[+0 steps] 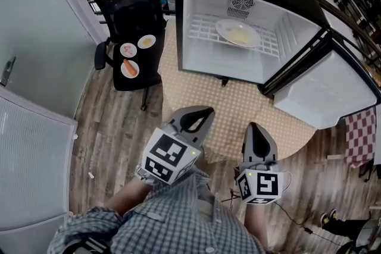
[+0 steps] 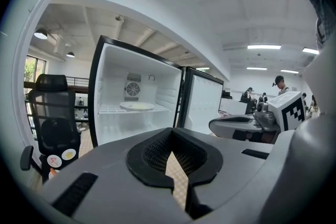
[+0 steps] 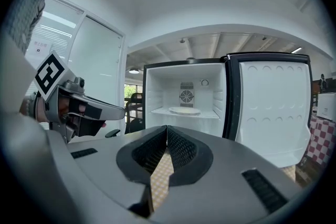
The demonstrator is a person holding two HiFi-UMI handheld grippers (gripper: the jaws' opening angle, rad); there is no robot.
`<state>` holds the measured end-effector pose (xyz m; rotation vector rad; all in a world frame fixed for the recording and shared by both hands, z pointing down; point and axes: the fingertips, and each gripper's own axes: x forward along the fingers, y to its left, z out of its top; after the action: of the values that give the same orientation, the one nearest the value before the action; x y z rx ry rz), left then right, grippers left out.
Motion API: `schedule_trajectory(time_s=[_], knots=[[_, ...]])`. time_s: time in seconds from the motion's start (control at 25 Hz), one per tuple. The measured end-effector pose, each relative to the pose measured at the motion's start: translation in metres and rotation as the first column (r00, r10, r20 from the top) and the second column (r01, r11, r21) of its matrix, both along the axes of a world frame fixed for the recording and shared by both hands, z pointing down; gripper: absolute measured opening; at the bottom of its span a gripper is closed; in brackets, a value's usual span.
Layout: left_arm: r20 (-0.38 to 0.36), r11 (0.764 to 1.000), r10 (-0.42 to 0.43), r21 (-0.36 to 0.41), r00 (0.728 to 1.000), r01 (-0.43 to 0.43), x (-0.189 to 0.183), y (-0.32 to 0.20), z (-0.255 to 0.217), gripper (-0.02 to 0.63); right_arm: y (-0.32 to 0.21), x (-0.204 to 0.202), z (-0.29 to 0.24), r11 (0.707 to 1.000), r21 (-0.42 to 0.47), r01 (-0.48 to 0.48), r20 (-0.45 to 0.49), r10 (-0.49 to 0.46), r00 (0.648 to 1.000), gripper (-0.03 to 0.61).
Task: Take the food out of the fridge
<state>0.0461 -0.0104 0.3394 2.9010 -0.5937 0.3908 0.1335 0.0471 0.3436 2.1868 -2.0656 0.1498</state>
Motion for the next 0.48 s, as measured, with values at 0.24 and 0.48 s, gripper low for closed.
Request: schedule_trajectory(time_s=[0.24, 0.48], knots=[[-0.001, 1.0, 0.011, 0.003, 1.0, -0.011, 0.011, -0.037, -0.006, 0.0, -0.034, 0.011, -0.007, 1.0, 0.001, -0.008, -0.02, 0.008, 1.0, 0.009], [-0.031, 0.999, 0.034, -0.003, 0.999, -0.034, 0.024, -0.069, -0.01, 0.0, -0.063, 0.026, -0.011, 0.999, -0.018, -0.035, -0.078, 0.034, 0.996, 0.011]])
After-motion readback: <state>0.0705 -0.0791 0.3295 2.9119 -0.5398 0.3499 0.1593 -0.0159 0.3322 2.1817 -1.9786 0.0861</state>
